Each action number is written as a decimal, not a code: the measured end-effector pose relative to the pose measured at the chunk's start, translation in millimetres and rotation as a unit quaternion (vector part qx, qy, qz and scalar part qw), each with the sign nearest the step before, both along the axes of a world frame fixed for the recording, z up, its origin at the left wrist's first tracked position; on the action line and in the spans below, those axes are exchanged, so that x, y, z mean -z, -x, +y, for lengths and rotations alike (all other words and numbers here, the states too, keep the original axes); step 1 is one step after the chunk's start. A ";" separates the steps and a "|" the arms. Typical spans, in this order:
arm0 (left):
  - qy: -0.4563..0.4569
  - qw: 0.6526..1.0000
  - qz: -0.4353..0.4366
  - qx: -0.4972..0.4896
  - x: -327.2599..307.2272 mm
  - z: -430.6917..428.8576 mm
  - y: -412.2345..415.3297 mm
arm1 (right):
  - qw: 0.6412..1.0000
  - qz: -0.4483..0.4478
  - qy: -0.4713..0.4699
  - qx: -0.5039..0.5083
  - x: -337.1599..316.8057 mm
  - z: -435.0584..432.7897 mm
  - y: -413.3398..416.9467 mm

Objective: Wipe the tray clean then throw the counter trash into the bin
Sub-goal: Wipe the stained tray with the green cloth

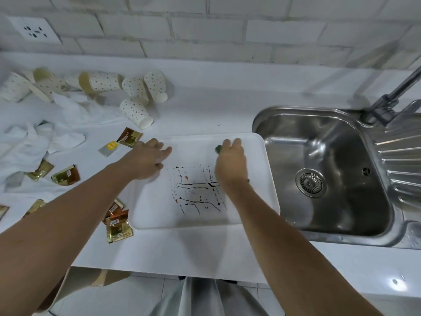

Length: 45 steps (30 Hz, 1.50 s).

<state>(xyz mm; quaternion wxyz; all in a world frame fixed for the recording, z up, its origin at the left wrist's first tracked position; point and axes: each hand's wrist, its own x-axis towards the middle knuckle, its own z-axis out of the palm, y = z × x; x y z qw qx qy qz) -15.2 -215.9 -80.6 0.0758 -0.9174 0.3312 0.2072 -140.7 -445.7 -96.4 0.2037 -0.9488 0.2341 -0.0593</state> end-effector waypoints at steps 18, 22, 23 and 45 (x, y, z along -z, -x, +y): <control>-0.035 0.998 -0.009 0.055 -1.2 -2.5 -15.4 | 0.995 -0.032 0.020 -0.088 16.9 98.6 -2.0; -0.017 0.997 -0.017 0.073 2.3 4.5 -17.2 | 0.991 -0.029 0.027 -0.128 27.4 72.9 39.5; -0.013 0.996 -0.026 0.084 2.8 5.3 -17.9 | 0.995 -0.045 0.041 -0.082 30.1 48.7 49.6; 0.060 0.996 0.013 0.058 -6.2 21.0 -25.0 | 0.983 -0.054 -0.015 0.175 16.6 14.0 -37.5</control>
